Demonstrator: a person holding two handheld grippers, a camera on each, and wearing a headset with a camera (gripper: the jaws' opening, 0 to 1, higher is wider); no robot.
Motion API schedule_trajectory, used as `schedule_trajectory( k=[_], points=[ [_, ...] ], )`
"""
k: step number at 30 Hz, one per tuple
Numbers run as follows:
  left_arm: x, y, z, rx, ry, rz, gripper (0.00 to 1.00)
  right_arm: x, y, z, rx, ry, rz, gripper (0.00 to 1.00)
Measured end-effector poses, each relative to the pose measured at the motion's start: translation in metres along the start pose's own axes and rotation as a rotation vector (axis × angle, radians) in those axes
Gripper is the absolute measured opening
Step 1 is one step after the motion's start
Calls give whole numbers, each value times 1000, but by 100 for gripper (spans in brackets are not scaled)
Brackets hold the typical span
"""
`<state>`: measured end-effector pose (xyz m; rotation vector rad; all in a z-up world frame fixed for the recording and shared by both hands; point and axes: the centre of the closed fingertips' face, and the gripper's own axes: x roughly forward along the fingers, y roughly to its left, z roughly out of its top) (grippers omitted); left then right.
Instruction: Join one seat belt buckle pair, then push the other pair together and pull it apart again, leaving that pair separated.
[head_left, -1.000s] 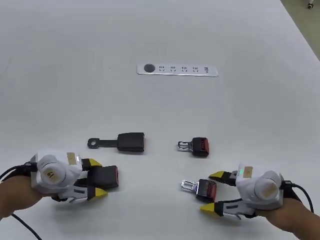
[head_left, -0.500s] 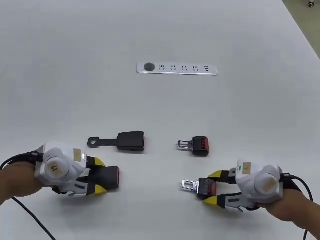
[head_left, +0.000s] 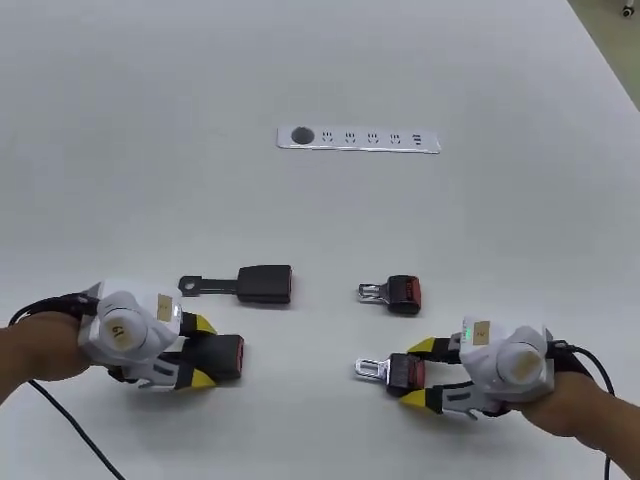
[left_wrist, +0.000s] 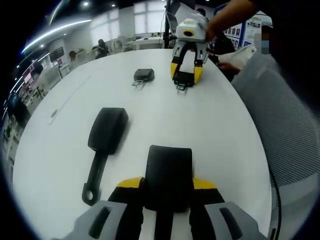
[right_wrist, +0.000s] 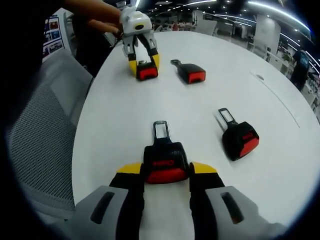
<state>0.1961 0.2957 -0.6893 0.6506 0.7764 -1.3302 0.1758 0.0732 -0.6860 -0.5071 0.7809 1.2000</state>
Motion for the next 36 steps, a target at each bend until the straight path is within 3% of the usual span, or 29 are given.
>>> schedule_trajectory(
  k=[18,36],
  points=[
    [2,4,-4,-2,21,-13,36,31,-10,29,-51,-40,63,34],
    [2,5,-5,-9,31,-15,36,75,6,78,-90,-89,102,34]
  ],
)
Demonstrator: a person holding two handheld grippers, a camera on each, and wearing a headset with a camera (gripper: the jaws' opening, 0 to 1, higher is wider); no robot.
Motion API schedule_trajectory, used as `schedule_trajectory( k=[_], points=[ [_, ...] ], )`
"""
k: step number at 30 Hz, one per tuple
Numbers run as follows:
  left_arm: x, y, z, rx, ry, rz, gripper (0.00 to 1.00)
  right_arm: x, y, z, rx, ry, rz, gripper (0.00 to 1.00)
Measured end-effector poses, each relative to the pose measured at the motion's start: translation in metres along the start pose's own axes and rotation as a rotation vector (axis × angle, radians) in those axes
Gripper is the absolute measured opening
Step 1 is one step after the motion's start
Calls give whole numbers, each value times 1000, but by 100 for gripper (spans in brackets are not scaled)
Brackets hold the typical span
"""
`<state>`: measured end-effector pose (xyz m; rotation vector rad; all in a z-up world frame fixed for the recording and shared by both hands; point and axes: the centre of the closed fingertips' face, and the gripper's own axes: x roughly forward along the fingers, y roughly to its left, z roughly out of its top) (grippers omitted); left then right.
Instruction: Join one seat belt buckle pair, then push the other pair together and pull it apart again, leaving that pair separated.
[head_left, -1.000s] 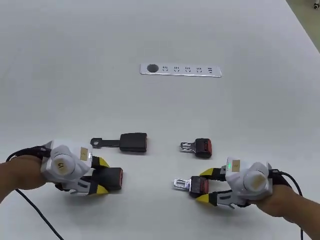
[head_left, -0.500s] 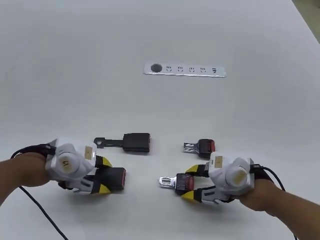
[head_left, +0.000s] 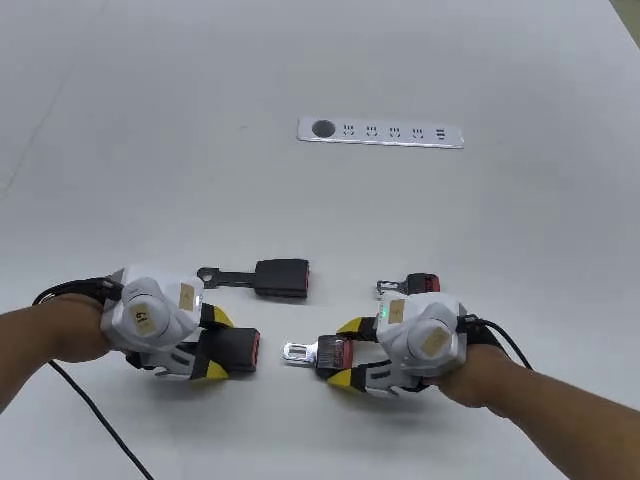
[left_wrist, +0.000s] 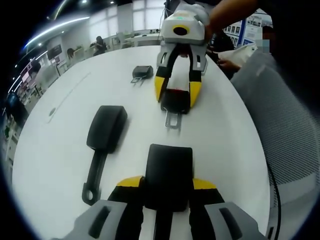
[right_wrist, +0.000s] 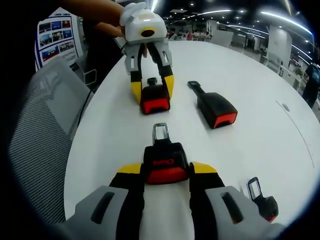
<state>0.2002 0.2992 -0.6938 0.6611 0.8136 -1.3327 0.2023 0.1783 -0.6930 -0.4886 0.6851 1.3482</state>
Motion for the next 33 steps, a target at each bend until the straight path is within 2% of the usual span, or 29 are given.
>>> schedule_trajectory(
  k=[22,33],
  points=[
    [-1,0,1,1,19,1,36,37,11,35,-4,-64,33,34],
    [-1,0,-1,41,48,-18,35,37,13,37,-1,-53,33,33]
  ],
)
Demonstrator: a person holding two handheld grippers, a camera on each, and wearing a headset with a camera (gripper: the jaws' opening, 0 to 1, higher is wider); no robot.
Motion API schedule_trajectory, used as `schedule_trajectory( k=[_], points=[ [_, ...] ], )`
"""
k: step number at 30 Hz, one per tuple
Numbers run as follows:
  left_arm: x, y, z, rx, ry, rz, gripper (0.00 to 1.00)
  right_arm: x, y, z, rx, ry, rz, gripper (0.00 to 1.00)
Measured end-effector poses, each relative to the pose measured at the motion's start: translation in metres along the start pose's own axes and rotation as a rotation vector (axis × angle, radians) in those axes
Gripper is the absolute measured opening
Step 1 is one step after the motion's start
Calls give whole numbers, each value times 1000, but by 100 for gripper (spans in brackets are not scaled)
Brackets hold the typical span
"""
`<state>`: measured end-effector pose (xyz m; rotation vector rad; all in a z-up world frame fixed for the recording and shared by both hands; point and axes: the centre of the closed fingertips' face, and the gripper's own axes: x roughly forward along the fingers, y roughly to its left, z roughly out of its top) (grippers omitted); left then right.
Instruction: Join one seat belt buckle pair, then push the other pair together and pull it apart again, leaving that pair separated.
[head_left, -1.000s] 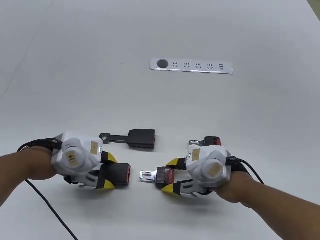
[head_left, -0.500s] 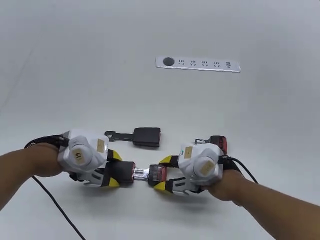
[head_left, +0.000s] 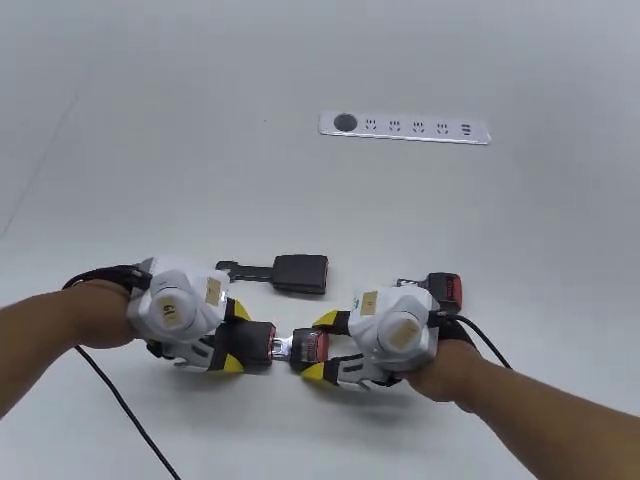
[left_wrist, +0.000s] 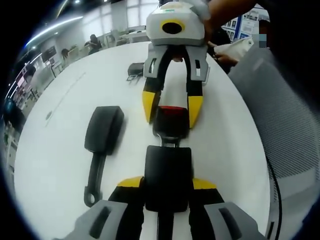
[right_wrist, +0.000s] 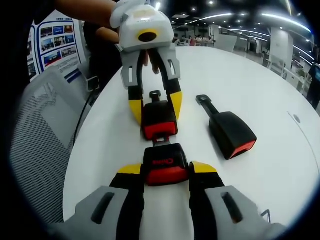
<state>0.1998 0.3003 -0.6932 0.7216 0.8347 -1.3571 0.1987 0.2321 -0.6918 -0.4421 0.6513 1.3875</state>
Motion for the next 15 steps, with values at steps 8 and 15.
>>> schedule_trajectory(
  k=[8,15],
  points=[
    [-1,1,-1,8,13,-7,35,3,2,3,-6,5,6,33],
    [-1,1,-3,11,26,-6,35,10,2,8,-4,8,2,33]
  ],
)
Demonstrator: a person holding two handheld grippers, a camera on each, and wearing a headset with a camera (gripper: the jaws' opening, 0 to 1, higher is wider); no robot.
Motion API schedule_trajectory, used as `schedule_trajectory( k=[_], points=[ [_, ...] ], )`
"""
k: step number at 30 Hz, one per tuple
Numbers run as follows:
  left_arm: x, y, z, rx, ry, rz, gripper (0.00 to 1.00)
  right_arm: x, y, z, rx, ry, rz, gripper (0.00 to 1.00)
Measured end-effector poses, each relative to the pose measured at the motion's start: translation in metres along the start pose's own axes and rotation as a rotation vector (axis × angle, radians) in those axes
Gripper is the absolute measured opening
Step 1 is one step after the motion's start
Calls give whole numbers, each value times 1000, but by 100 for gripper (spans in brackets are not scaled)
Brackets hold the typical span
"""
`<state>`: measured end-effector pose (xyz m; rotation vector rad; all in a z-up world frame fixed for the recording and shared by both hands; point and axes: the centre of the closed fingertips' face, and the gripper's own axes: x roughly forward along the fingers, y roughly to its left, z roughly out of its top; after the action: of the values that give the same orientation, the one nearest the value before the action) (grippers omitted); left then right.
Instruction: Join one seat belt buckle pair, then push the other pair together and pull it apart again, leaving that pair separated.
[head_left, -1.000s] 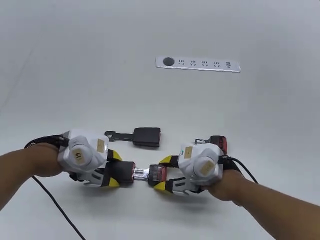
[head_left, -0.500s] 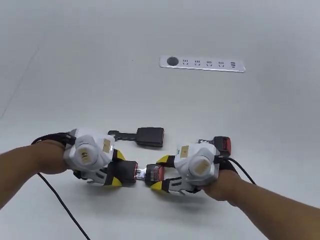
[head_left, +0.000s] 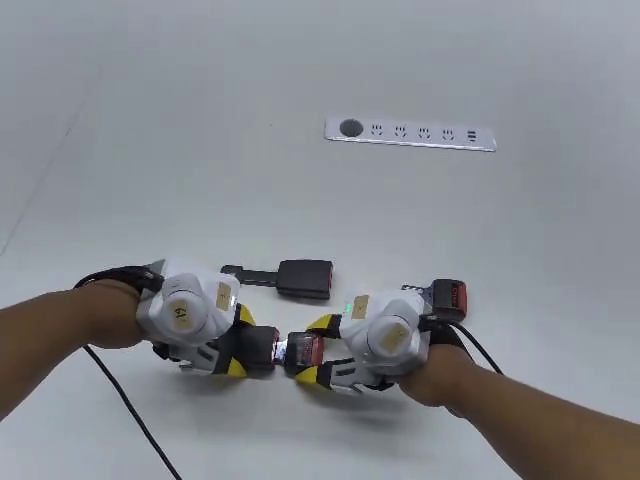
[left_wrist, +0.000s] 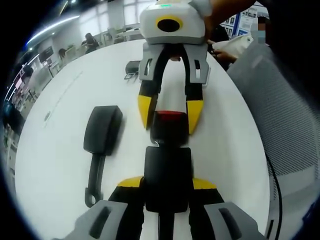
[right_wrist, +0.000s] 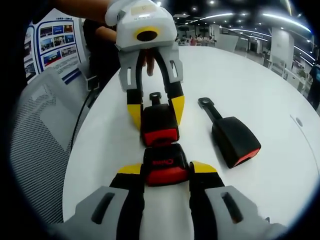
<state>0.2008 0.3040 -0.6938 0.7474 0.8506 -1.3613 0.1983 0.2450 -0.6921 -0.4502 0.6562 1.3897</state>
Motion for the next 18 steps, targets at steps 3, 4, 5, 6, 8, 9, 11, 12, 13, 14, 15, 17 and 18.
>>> schedule_trajectory(
  k=[3,4,5,6,8,9,11,12,13,14,15,17,18],
  points=[
    [0,0,0,3,1,0,35,0,1,1,2,2,-1,33],
    [0,0,-1,3,2,0,35,0,1,1,5,0,-2,33],
    [1,0,-1,3,3,0,35,1,0,1,6,-1,-3,33],
    [1,0,-1,4,4,0,35,1,0,2,7,-1,-6,33],
    [1,0,-1,6,5,-1,35,2,0,2,7,-1,-7,33],
    [1,-1,-1,7,6,-1,35,3,0,2,8,0,-8,33],
    [1,-1,-1,10,9,-4,35,3,0,2,6,3,-8,33],
    [1,-1,0,14,11,-5,35,4,0,2,5,3,-8,33],
    [1,-1,-1,14,12,-8,35,4,0,3,2,4,-7,33],
    [2,-2,0,19,8,-12,35,4,3,4,-5,11,5,33],
    [2,-2,-2,20,15,-11,35,5,0,8,-6,3,-4,33],
    [2,-3,-1,19,14,-11,35,6,-1,8,2,1,-6,33],
    [2,-3,-1,19,12,-11,35,6,-1,8,4,0,-9,33]
  ],
)
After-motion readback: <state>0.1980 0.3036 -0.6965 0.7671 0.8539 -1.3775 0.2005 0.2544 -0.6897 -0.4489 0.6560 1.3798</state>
